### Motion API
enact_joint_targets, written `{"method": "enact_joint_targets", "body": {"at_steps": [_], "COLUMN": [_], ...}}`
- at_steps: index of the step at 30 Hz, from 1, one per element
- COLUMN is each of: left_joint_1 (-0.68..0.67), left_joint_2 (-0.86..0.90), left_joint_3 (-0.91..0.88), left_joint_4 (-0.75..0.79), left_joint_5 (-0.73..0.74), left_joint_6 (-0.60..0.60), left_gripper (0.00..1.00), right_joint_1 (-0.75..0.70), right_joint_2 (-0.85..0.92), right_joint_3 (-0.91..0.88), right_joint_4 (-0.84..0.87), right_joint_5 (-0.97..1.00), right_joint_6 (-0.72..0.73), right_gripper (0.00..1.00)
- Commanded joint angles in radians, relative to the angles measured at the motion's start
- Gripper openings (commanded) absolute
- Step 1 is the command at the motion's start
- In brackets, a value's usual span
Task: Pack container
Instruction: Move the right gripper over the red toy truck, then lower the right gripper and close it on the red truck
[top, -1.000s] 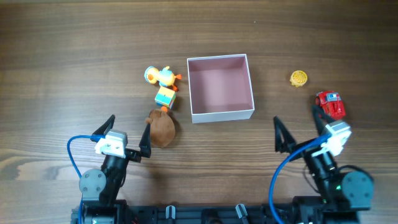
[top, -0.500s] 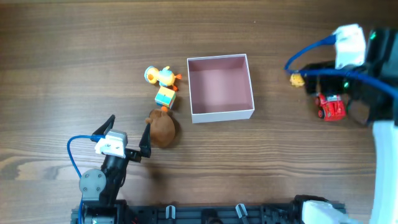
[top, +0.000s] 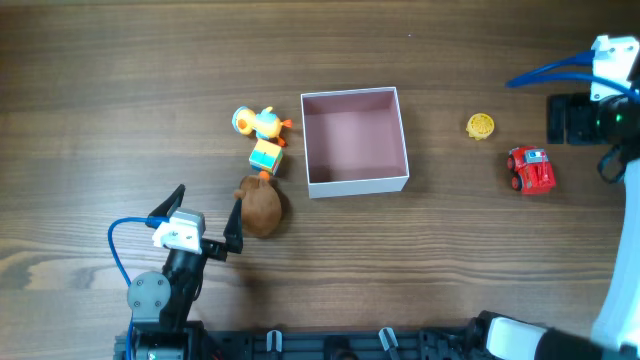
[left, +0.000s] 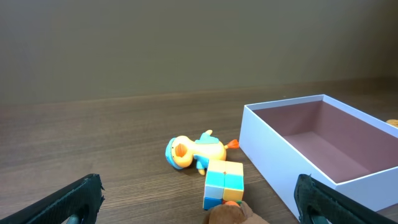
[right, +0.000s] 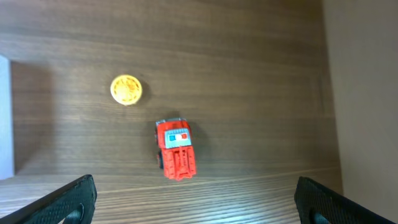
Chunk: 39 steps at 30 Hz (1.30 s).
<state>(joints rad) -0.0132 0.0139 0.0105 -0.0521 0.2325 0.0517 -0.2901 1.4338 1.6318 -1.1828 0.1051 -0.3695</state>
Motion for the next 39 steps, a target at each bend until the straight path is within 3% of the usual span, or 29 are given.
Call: {"method": "enact_joint_targets", "body": {"at_steps": [1, 6, 12, 20, 39], "left_joint_1": [-0.002, -0.002, -0.002, -0.002, -0.002], "left_joint_2": [-0.007, -0.007, -0.007, -0.007, -0.007], "left_joint_3": [-0.005, -0.005, -0.005, -0.005, -0.005], "left_joint_4": [-0.003, -0.003, -0.003, -0.003, -0.003], "left_joint_5": [-0.002, -0.002, -0.002, -0.002, -0.002], "left_joint_6": [0.016, 0.016, 0.016, 0.016, 0.016], "left_gripper": [1.0, 1.0, 1.0, 1.0, 1.0], "right_joint_1": [-0.016, -0.043, -0.127, -0.138, -0.139], "right_joint_2": [0.091, 0.128, 0.128, 0.132, 0.352], "right_joint_3": [0.002, -0.037, -0.248, -0.438, -0.462], "right_joint_4": [0.0, 0.03, 0.168, 0.291, 0.432], "right_joint_5": [-0.05, -0.043, -0.076, -0.088, -0.137], "right_joint_6": [-0.111, -0.12, -0.066, -0.106, -0.15], "right_gripper": [1.0, 1.0, 1.0, 1.0, 1.0]}}
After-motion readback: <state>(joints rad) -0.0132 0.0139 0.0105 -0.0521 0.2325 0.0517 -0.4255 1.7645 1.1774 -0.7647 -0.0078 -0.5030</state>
